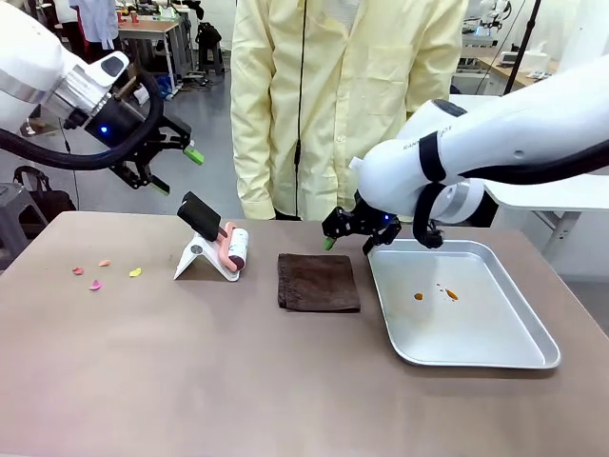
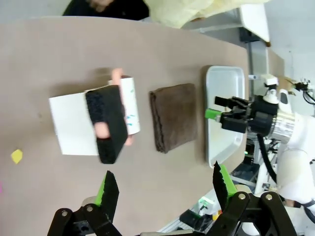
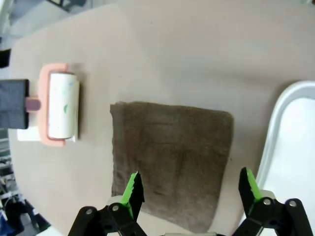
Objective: Clean the surface of the table.
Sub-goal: Hold the Lint Roller with your left hand and the towel with your right hand.
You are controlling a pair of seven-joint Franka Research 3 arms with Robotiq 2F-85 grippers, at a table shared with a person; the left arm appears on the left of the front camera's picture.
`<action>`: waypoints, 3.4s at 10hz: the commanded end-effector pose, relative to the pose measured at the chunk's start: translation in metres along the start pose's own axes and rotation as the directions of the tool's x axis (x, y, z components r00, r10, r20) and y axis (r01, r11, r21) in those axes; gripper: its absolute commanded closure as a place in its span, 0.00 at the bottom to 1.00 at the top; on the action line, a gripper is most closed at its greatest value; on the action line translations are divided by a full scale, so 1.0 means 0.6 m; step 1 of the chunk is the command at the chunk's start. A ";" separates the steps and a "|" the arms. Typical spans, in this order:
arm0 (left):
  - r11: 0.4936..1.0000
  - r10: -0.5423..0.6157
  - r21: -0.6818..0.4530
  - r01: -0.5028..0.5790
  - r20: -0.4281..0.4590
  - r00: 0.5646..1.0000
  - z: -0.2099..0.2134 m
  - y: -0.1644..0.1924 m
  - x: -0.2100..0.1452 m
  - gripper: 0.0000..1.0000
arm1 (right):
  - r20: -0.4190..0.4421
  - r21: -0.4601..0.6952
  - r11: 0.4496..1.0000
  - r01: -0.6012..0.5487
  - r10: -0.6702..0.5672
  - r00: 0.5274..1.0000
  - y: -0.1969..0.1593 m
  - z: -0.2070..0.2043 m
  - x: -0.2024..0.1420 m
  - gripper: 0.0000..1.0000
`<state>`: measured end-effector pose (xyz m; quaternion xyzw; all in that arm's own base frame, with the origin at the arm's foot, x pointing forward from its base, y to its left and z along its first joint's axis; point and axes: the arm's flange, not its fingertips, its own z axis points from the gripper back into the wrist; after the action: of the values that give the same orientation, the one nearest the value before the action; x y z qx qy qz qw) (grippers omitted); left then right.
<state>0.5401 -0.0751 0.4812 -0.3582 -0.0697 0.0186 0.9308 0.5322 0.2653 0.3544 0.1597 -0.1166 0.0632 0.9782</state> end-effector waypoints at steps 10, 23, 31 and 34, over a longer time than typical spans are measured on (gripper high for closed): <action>0.994 0.019 0.108 -0.004 -0.139 0.990 -0.052 0.046 0.044 0.00 | -0.193 -0.156 0.966 0.209 -0.237 0.952 -0.011 -0.069 0.058 0.00; 0.989 0.058 0.146 -0.025 -0.227 0.972 -0.110 0.058 0.071 0.00 | -0.283 -0.152 0.966 0.208 -0.244 0.928 -0.007 -0.115 0.047 0.00; 0.991 0.056 0.133 -0.026 -0.227 0.972 -0.118 0.055 0.072 0.00 | -0.294 -0.167 0.975 0.149 -0.193 0.936 0.025 -0.122 0.031 0.00; 0.992 0.032 0.125 -0.003 -0.229 0.973 -0.122 0.052 0.072 0.00 | -0.283 -0.161 0.975 0.156 -0.197 0.939 0.023 -0.120 0.032 0.00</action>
<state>0.5907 -0.0932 0.4081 -0.3028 0.0395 -0.0079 0.9522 0.5606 0.3026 0.2970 0.1032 0.0475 0.0016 0.9935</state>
